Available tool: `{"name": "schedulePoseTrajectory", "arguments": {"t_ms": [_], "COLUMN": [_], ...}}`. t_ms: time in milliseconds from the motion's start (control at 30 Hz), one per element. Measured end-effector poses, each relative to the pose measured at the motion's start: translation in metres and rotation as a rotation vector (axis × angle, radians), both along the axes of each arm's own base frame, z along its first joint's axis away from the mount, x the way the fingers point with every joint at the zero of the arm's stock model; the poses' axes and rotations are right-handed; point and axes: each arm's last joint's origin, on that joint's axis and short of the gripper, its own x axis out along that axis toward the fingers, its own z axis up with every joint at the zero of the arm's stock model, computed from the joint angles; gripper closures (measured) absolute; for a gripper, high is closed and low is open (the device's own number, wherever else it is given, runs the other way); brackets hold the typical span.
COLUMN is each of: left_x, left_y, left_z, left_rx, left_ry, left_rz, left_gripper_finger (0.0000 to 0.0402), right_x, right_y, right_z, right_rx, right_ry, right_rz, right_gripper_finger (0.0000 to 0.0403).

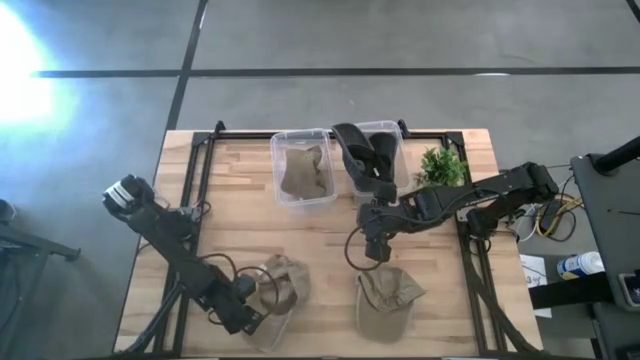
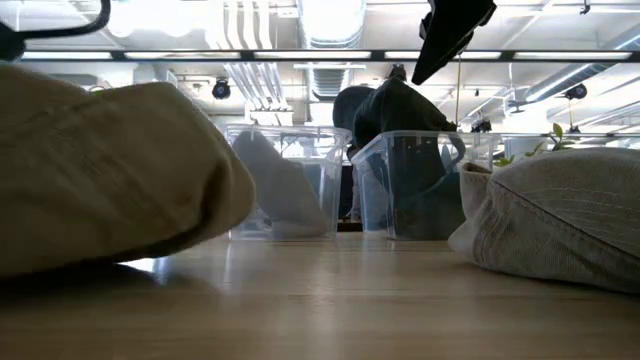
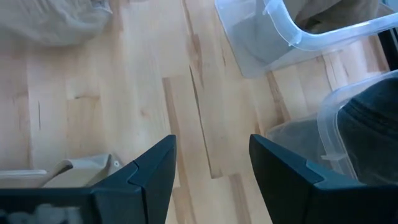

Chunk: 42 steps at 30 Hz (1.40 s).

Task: Pick & Place hat
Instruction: Put the left brown cap into the left transparent bin

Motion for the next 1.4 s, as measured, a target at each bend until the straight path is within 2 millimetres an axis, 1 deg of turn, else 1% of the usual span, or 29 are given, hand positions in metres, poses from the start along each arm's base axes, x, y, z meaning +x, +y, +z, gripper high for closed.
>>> {"name": "schedulePoseTrajectory", "arguments": {"t_ms": [67, 200, 300, 367, 500, 600, 733, 867, 933, 1000, 1133, 1167, 1300, 1333, 1400], "left_x": [-0.002, -0.006, -0.009, -0.009, -0.001, 0.003, 0.004, 0.006, 0.007, 0.009, 0.010, 0.012, 0.012, 0.011, 0.009], "left_y": [0.000, 0.005, 0.009, 0.009, -0.003, -0.011, -0.014, -0.015, -0.016, -0.016, -0.013, -0.013, -0.005, 0.000, 0.011], "left_z": [0.002, 0.014, 0.018, 0.019, 0.013, 0.003, -0.011, -0.018, -0.019, -0.018, -0.016, -0.014, -0.003, 0.004, 0.027], "left_rx": [-0.018, -0.006, 0.026, 0.016, -0.028, -0.032, 0.007, 0.034, 0.043, 0.044, 0.053, 0.051, 0.066, 0.081, 0.122], "left_ry": [0.011, -0.029, -0.049, -0.062, -0.120, -0.126, -0.089, -0.089, -0.109, -0.131, -0.147, -0.157, -0.169, -0.164, -0.172], "left_rz": [0.007, 0.044, 0.102, 0.130, 0.088, 0.071, 0.076, 0.090, 0.087, 0.089, 0.083, 0.086, 0.064, 0.056, 0.053], "left_gripper_finger": [0.0227, 0.0227, 0.0227, 0.0227, 0.0227, 0.0227, 0.0227, 0.0229, 0.0243, 0.0270, 0.0364, 0.0381, 0.0391, 0.0393, 0.0395], "right_x": [0.000, 0.000, 0.000, 0.000, 0.000, 0.000, 0.000, 0.000, 0.000, 0.000, 0.000, 0.000, 0.000, 0.000, 0.000], "right_y": [0.000, 0.000, 0.001, 0.002, 0.002, 0.002, 0.002, 0.002, 0.002, 0.002, 0.002, 0.002, 0.002, 0.002, 0.002], "right_z": [0.001, 0.001, 0.000, -0.001, -0.001, -0.001, -0.001, -0.001, -0.001, -0.001, -0.001, -0.001, -0.001, -0.001, -0.001], "right_rx": [0.001, 0.021, 0.047, 0.058, 0.075, 0.086, 0.088, 0.089, 0.093, 0.093, 0.093, 0.093, 0.093, 0.093, 0.092], "right_ry": [-0.003, -0.002, 0.005, 0.007, 0.004, 0.000, 0.000, 0.000, 0.001, 0.001, 0.001, 0.001, 0.001, 0.002, 0.002], "right_rz": [0.000, 0.005, 0.018, 0.021, -0.002, -0.018, -0.021, -0.020, -0.019, -0.018, -0.018, -0.018, -0.018, -0.018, -0.018], "right_gripper_finger": [0.0202, 0.0202, 0.0202, 0.0202, 0.0202, 0.0202, 0.0202, 0.0202, 0.0202, 0.0202, 0.0202, 0.0202, 0.0202, 0.0202, 0.0202]}}
